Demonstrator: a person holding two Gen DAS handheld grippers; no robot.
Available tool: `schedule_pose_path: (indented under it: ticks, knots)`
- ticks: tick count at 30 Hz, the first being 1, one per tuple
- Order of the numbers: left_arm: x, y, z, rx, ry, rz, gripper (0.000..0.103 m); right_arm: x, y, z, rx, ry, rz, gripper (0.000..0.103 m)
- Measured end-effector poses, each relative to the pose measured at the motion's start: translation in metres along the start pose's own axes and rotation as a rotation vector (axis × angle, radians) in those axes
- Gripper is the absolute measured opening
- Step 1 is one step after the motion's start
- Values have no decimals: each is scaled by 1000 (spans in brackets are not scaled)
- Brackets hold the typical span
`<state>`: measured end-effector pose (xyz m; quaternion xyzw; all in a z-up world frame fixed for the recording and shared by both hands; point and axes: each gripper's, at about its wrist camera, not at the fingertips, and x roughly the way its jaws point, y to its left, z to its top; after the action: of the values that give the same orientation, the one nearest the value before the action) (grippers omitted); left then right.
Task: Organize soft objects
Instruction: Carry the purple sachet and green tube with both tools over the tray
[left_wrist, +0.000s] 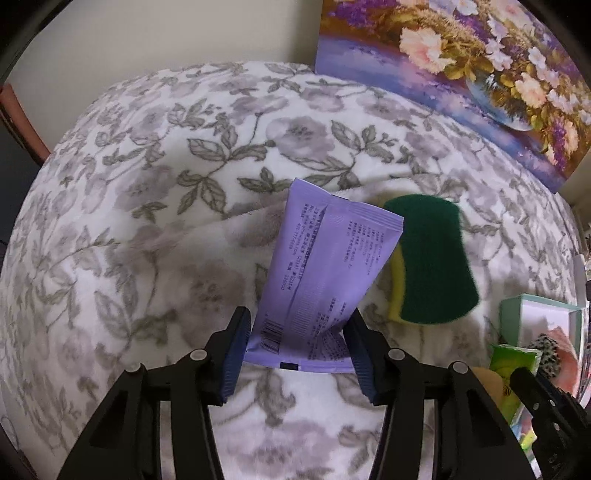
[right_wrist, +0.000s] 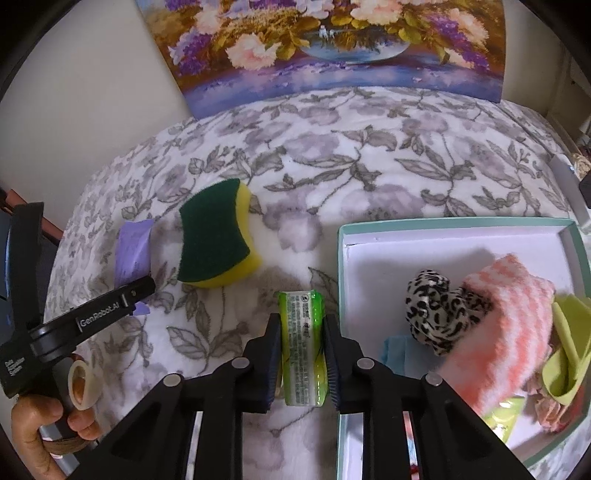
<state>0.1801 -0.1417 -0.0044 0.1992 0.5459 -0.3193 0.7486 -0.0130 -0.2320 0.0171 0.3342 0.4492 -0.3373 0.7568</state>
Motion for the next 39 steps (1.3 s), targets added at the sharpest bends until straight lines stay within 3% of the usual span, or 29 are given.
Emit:
schedule_pose_path:
  ticks: [12, 17, 22, 29, 39]
  knots:
    - [-54, -10, -38, -12, -18, 30, 53, -59, 8, -27, -24, -63, 7, 23]
    - [-75, -17, -62, -9, -14, -26, 53, -75, 7, -46, -34, -75, -4, 23]
    - [-98, -26, -83, -5, -48, -32, 53, -95, 1, -66, -39, -97, -8, 23]
    - [-113, -46, -106, 10, -70, -43, 53, -114, -23, -84, 4, -120, -8, 23]
    - [-118, -102, -120, 129, -78, -46, 54, -122, -83, -81, 116, -125, -15, 23]
